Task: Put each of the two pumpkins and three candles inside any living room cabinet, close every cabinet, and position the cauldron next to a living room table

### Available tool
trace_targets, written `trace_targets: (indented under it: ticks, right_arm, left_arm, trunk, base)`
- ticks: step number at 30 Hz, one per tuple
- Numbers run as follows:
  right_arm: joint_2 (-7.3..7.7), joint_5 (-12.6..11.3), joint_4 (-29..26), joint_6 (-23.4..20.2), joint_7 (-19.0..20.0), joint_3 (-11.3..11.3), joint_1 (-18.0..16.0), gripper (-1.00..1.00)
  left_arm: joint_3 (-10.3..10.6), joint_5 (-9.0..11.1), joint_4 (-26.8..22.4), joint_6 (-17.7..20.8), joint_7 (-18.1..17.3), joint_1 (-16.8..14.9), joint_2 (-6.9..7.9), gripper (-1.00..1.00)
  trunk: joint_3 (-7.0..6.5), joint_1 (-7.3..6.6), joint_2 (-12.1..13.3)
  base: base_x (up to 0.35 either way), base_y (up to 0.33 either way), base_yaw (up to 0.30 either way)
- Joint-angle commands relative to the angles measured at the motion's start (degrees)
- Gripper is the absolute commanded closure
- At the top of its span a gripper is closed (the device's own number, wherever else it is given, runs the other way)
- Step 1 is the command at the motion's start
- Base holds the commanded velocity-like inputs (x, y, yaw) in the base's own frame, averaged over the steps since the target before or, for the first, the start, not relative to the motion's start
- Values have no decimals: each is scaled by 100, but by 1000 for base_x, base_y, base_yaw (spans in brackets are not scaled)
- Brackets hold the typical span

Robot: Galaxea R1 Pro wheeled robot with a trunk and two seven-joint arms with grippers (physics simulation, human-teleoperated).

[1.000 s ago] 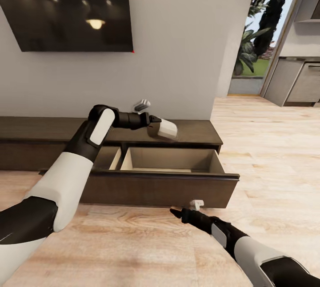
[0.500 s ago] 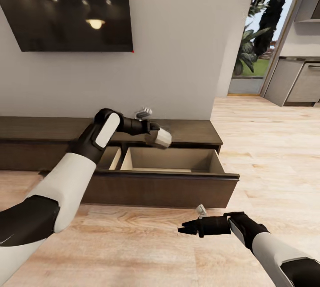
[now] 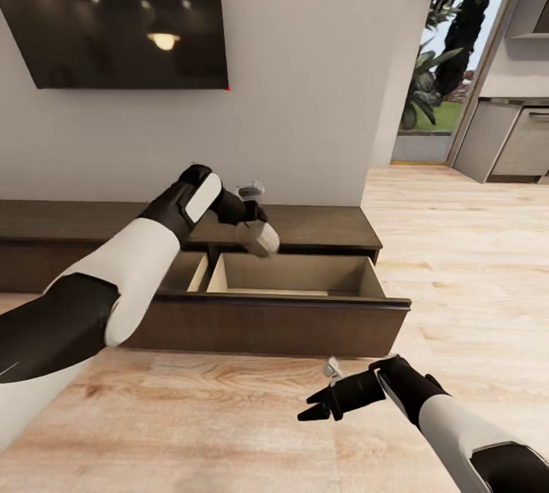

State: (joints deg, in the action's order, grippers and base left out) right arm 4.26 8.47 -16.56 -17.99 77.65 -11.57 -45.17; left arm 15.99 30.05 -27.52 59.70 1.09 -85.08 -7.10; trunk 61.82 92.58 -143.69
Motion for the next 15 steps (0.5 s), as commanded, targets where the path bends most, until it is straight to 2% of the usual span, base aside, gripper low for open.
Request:
trace_targets:
  ticks: [1, 6, 8, 9, 11, 15]
  right_arm:
    - [-43, 115, -13, -58, 21, 23, 0, -100]
    - [-153, 258, -12, -60, -64, 24, 0, -100]
    - [-190, 304, -13, -63, -123, 23, 0, -100]
    - [-211, 333, -13, -64, -151, 23, 2, -100]
    - [-234, 352, -13, -64, -173, 23, 4, -100]
    - [-246, 364, -6, -60, -197, 23, 4, -100]
  left_arm:
    - [27, 25, 59, 16, -1, -87, -5, 100]
    - [27, -16, 305, 22, -130, -291, -28, 100]
    - [33, -346, 764, 24, -363, -496, -139, 100]
    - [34, -619, 979, 24, -567, -573, -171, 100]
    - [35, -911, 1262, 21, -784, -619, -189, 100]
    - [39, -1095, 1545, 13, -917, -642, -200, 100]
  trunk:
    - [6, -1, -2]
    - [6, -1, -2]
    - [6, -1, -2]
    - [6, -1, -2]
    - [6, -1, -2]
    - [6, -1, -2]
  base:
    - [0, 0, 0]
    - [0, 0, 0]
    - [0, 0, 0]
    - [0, 0, 0]
    - [0, 0, 0]
    - [0, 0, 0]
